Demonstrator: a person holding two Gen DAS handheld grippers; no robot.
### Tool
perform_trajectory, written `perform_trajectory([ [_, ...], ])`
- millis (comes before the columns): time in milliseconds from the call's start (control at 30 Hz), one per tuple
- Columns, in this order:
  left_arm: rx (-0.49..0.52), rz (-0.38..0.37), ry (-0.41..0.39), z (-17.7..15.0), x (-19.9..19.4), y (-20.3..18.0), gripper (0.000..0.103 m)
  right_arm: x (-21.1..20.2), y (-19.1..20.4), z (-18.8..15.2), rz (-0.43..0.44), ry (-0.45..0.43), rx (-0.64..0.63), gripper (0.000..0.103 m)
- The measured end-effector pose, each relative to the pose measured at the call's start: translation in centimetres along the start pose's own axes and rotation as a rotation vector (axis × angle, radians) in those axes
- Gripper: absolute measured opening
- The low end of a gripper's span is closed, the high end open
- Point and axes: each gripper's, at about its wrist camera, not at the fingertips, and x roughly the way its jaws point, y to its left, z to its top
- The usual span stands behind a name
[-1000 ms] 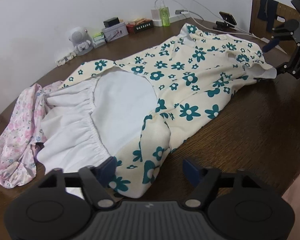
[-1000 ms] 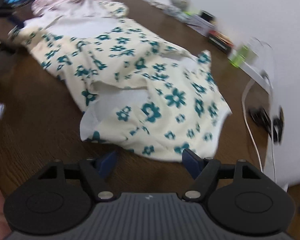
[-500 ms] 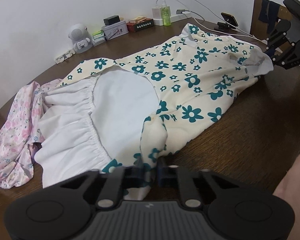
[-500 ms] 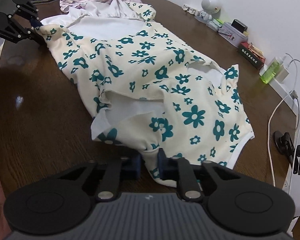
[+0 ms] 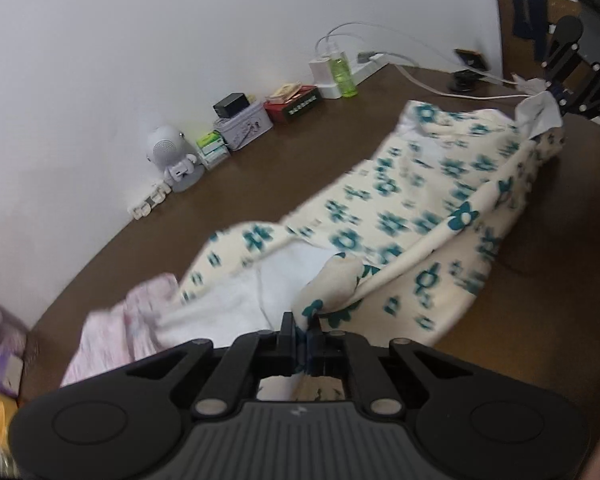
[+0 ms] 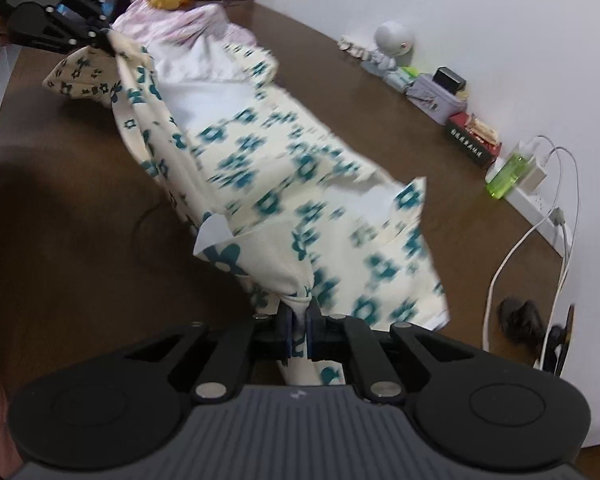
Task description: Fold clothes
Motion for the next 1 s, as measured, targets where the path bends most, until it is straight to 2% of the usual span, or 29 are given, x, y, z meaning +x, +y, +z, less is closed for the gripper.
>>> perform_trajectory([
  [200,0.020,-0.051,0.074,2.0,7.1,1.6,0.004,5.0,-4.2,2.1,0.039,0.093,0.068,0.005],
  [367,-0.005,-0.102,0.110,1.7,10.0,2.1,0.007,7.9,-6.4,2.3,0.053,0.127,0.147,0.007],
  [533,-0.037,-0.125,0.111,0.6,10.1,2.2,0.009,8.2,-6.5,1.7,0.052,0.088,0.205,0.007],
  [733,-0.043,-0.121,0.114,0.2,9.7,1.9,0.010,6.1,-6.6,3.2,0.037,0.006,0.167,0.006],
  [833,-0.071,-0.127,0.109,0.0,9.4,2.0,0.018,7.6,-6.9,3.6,0.025,0.057,0.164,0.008],
  [867,-0.087,-0.132,0.103,-0.1,9.1,2.1,0.028,8.4,-6.8,3.4,0.019,0.080,0.165,0.010],
  [900,-0.110,-0.130,0.092,-0.3,8.6,2.4,0.041,8.9,-6.7,3.1,0.013,0.091,0.173,0.015],
  [967,-0.157,-0.126,0.072,-0.7,7.6,3.0,0.053,8.3,-6.9,2.4,0.003,0.052,0.221,0.031],
  [1000,-0.184,-0.121,0.064,-1.3,6.9,3.3,0.056,7.4,-7.1,1.9,0.000,0.010,0.257,0.043],
])
